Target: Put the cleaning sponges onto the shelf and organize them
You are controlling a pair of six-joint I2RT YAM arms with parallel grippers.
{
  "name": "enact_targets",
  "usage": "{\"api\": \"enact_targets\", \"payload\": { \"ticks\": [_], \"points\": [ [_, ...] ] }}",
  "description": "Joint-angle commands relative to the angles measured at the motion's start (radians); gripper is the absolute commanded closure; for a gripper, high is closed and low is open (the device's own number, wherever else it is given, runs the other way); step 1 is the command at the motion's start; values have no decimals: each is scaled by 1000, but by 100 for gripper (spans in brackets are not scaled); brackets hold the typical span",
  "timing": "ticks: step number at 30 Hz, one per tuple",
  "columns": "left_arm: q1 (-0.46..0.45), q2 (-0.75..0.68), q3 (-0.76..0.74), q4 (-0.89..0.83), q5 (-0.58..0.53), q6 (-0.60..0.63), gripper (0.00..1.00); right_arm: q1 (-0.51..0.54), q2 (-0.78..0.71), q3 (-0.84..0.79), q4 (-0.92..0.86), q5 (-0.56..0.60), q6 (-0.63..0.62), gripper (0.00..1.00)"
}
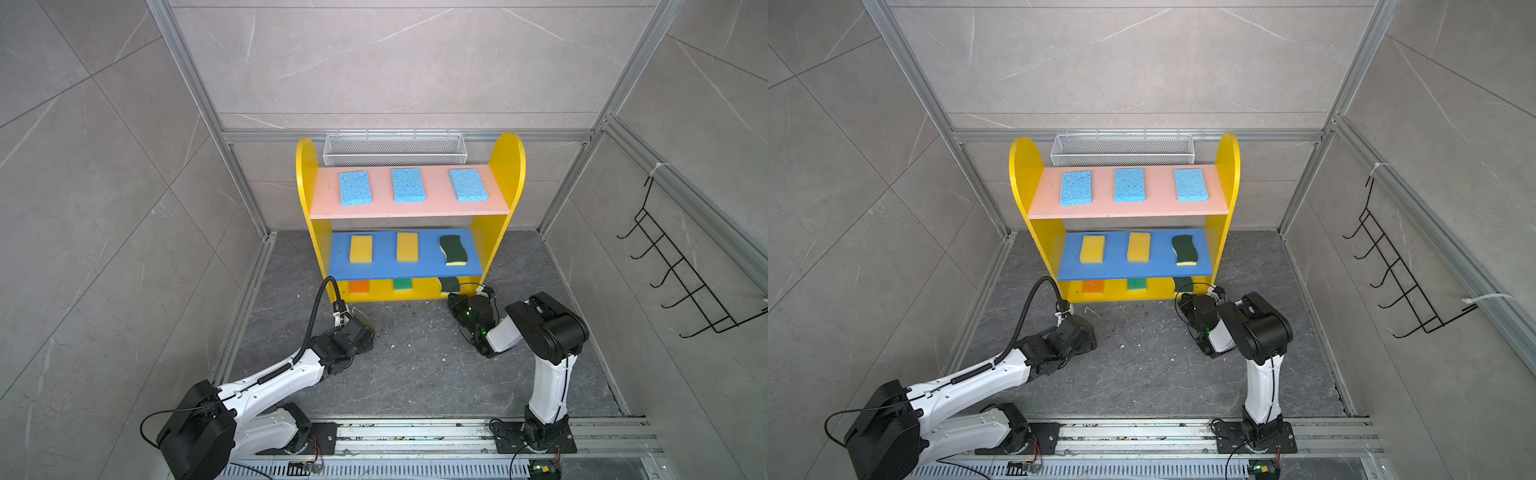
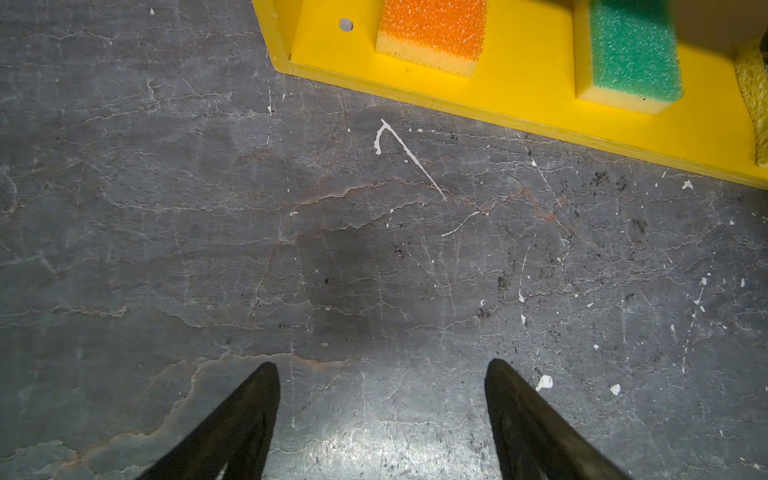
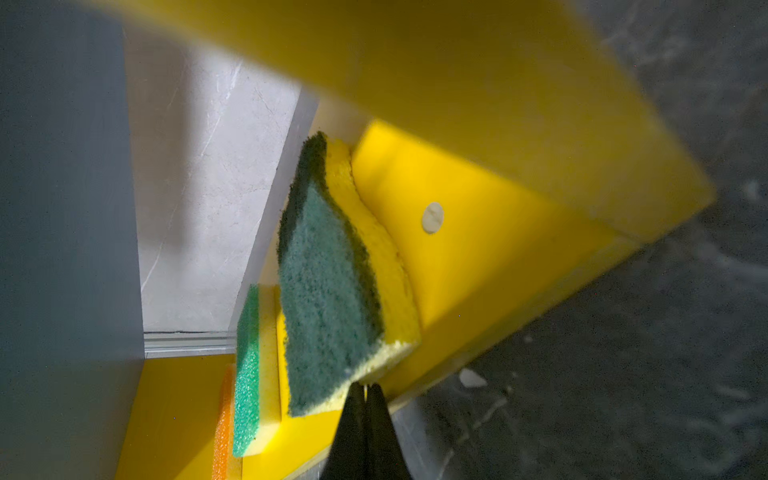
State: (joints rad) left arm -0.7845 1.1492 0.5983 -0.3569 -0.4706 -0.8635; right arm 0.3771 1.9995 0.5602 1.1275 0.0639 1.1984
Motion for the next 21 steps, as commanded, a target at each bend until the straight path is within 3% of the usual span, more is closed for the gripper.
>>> {"api": "enact_targets", "payload": {
  "ticks": [1, 21],
  "points": [
    [6, 4, -13, 23, -7, -18, 19, -12, 97, 2, -179, -18, -22, 100],
    [6, 5, -39, 51, -6, -39, 19, -10, 153, -86, -17, -169, 138, 100]
  ]
}}
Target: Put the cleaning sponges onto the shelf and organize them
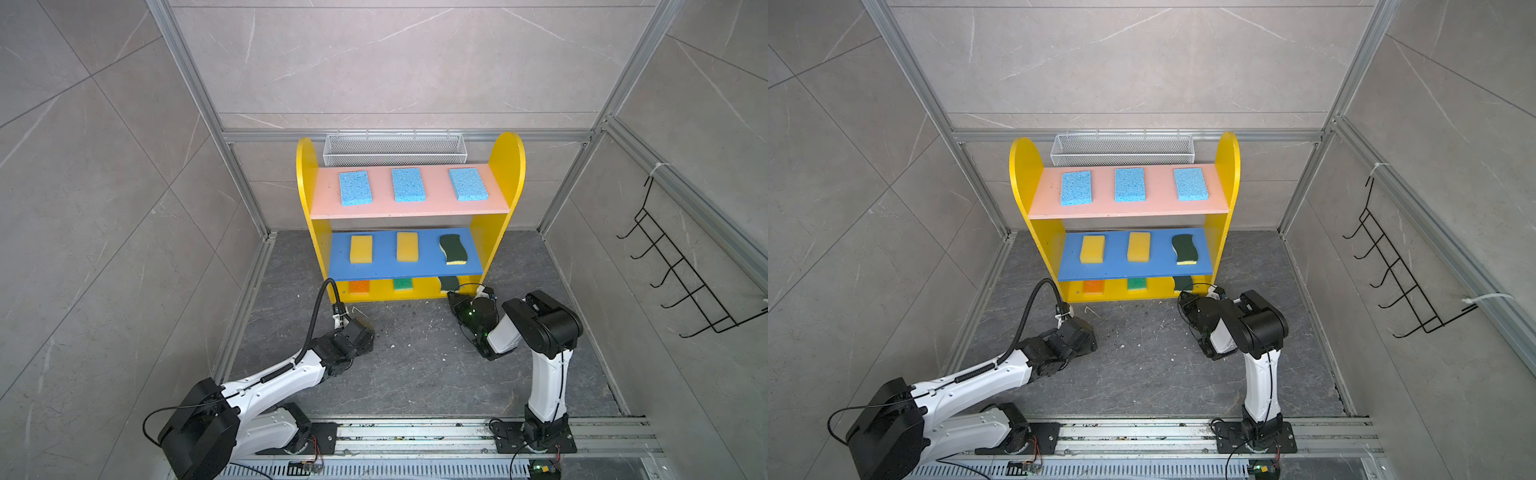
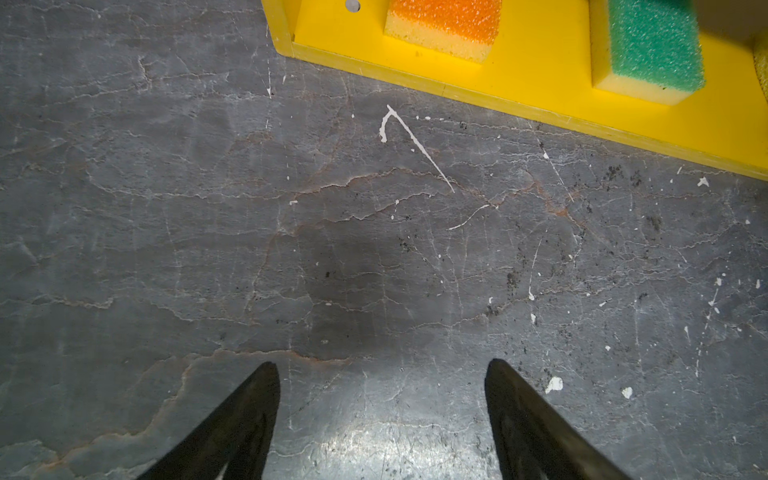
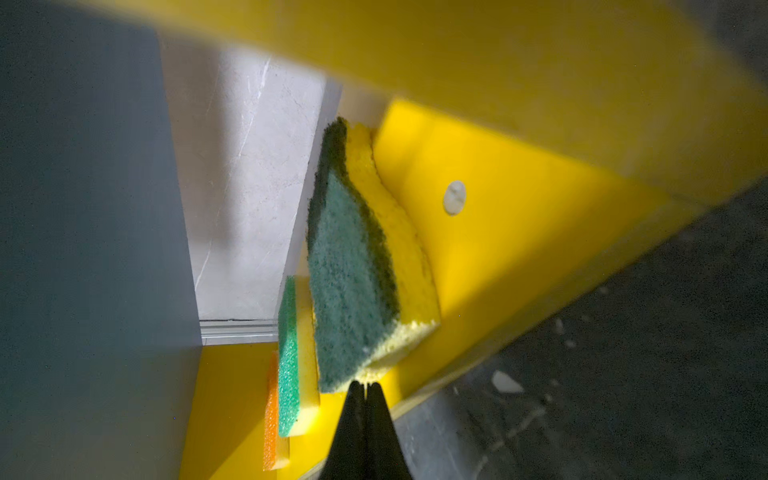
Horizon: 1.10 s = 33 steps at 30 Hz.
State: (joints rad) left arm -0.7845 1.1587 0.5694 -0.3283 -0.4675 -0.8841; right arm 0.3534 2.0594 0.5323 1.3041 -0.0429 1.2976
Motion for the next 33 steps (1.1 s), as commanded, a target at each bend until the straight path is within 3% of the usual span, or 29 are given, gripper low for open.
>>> {"api": "enact_targets", "payload": {
  "ticks": [1, 12, 22, 33],
  "points": [
    [6, -6, -12, 24, -10, -20, 19, 13, 99, -59, -180, -66, 51, 100],
    [6, -15, -26, 32, -10, -38, 19, 15, 116, -49, -150, -73, 136, 100],
    [6, -13, -29, 34, -9, -58, 20, 21, 82, -23, -206, -8, 169, 100],
    [6, 18, -37, 54, 19, -98, 19, 35, 117, -3, -153, 22, 237, 100]
  ]
}}
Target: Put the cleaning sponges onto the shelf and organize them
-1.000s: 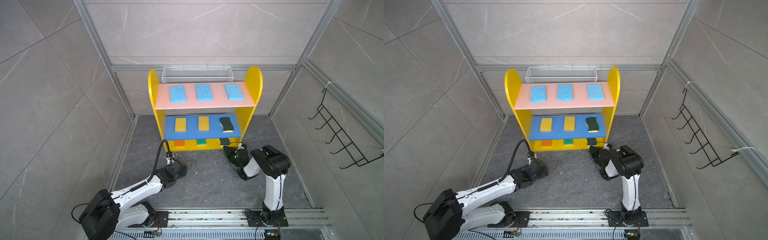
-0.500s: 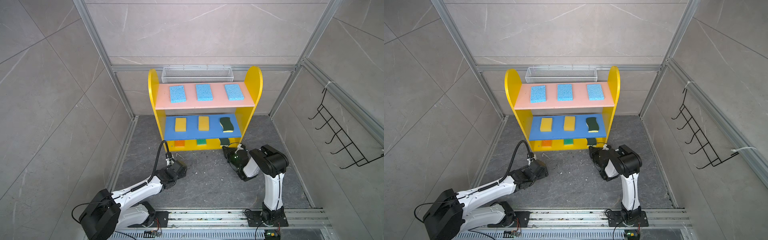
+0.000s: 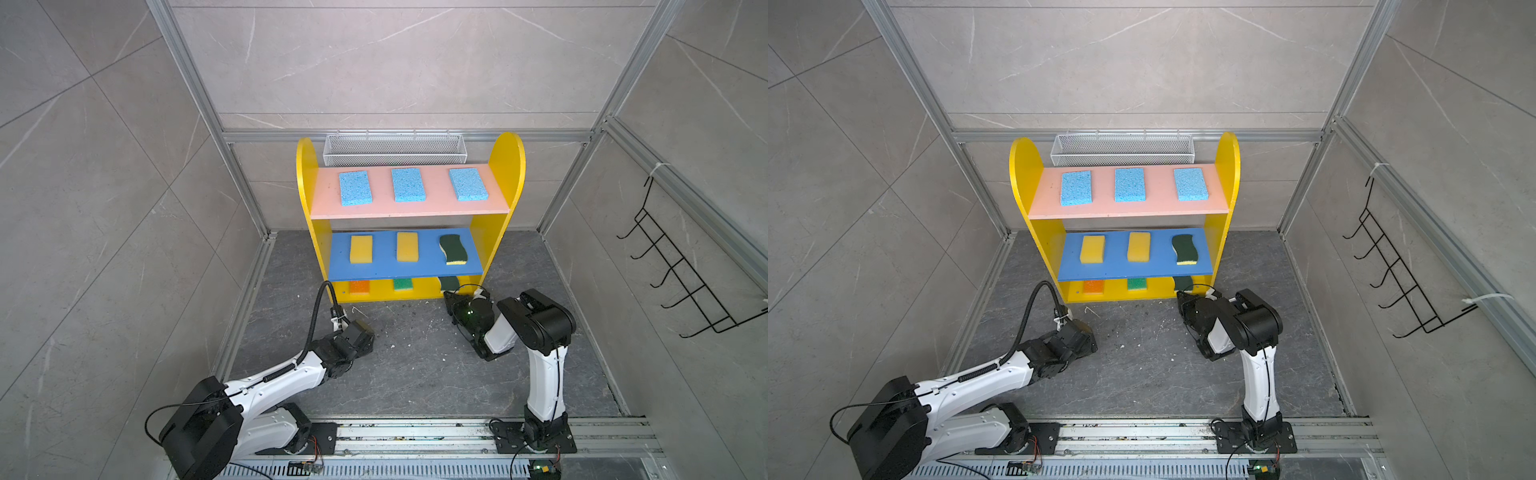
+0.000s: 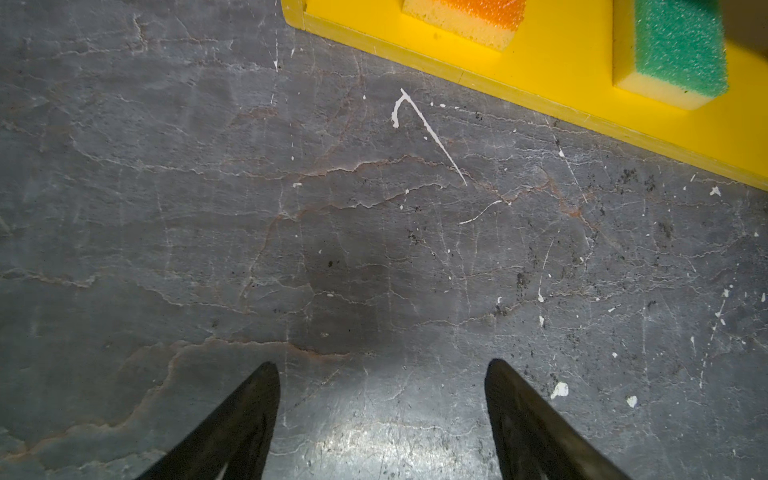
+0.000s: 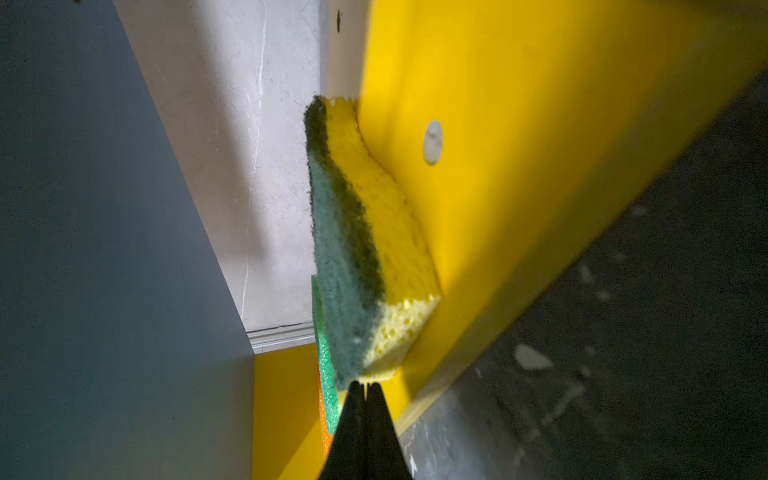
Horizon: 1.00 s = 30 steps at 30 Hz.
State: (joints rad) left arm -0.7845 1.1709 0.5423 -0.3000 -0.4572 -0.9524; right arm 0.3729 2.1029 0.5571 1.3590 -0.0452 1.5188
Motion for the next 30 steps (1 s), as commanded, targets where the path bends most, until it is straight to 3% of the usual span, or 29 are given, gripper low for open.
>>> {"api": "enact_targets", "payload": {
  "ticks": [1, 30],
  "points": [
    [6, 7, -10, 27, 8, -33, 19, 15, 67, -24, -219, 29, 12, 100],
    [7, 30, -28, 39, 14, -78, 19, 41, 106, 18, -249, 82, 35, 100]
  ]
}}
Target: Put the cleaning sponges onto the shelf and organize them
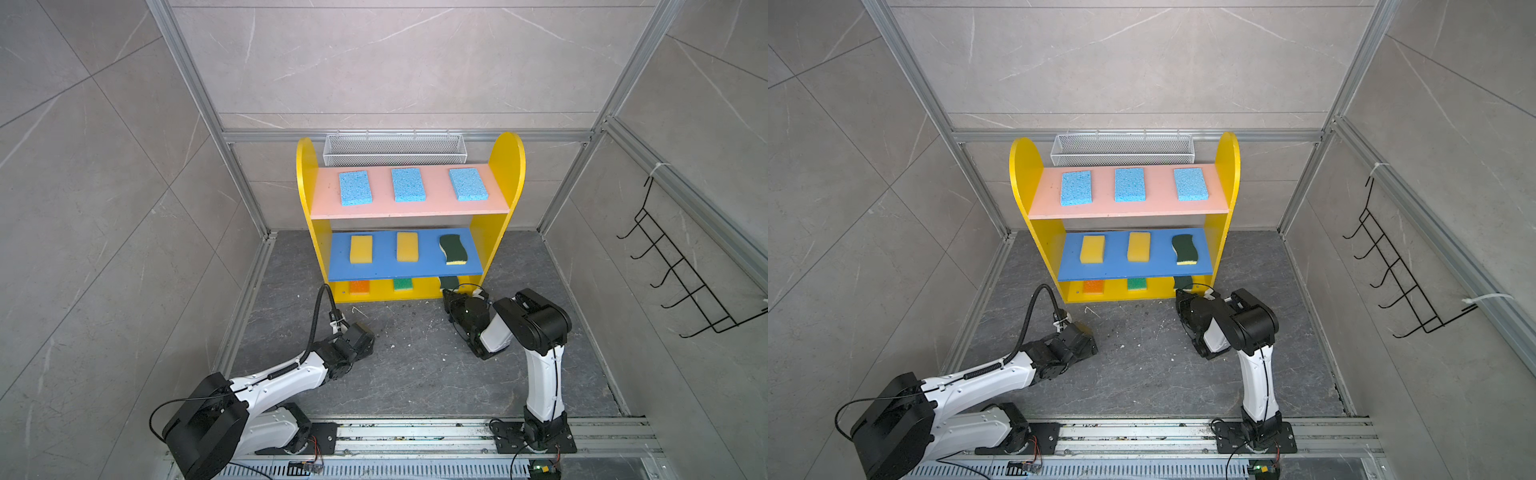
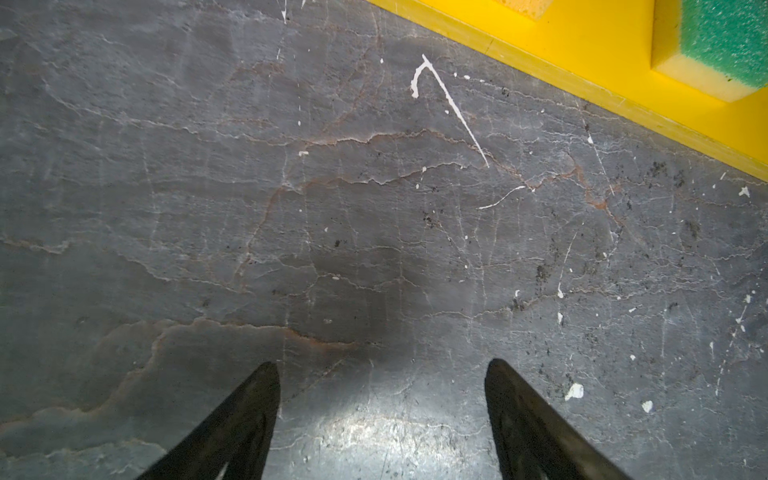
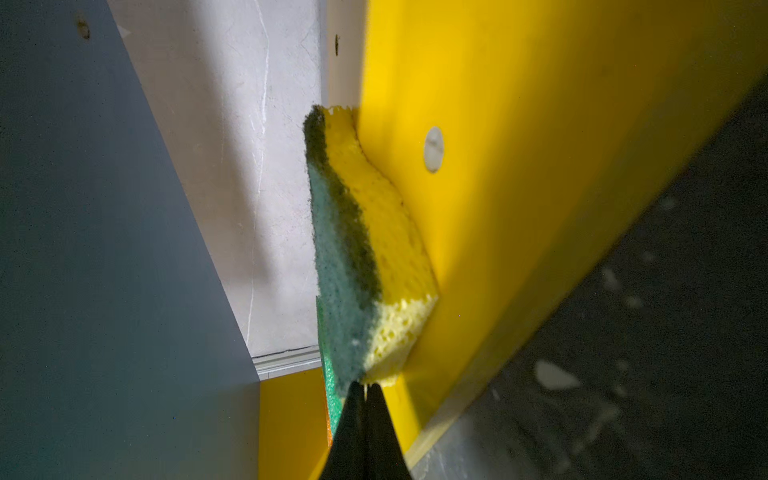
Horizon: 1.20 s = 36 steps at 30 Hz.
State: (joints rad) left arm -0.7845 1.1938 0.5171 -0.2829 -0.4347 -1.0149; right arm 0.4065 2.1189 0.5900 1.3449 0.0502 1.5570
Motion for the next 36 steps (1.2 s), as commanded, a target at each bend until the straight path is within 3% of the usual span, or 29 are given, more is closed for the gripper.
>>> {"api": "enact_targets", "payload": {
  "ticks": [1, 28, 36],
  "points": [
    [6, 7, -3, 22, -9, -16, 19, 8, 95, -12, -237, -13, -1, 100],
    [6, -1, -10, 13, -12, -29, 20, 8, 103, -50, -232, -1, 20, 100],
    [6, -15, -16, 6, -21, -31, 20, 8, 29, -90, -266, 8, -21, 100]
  ]
}}
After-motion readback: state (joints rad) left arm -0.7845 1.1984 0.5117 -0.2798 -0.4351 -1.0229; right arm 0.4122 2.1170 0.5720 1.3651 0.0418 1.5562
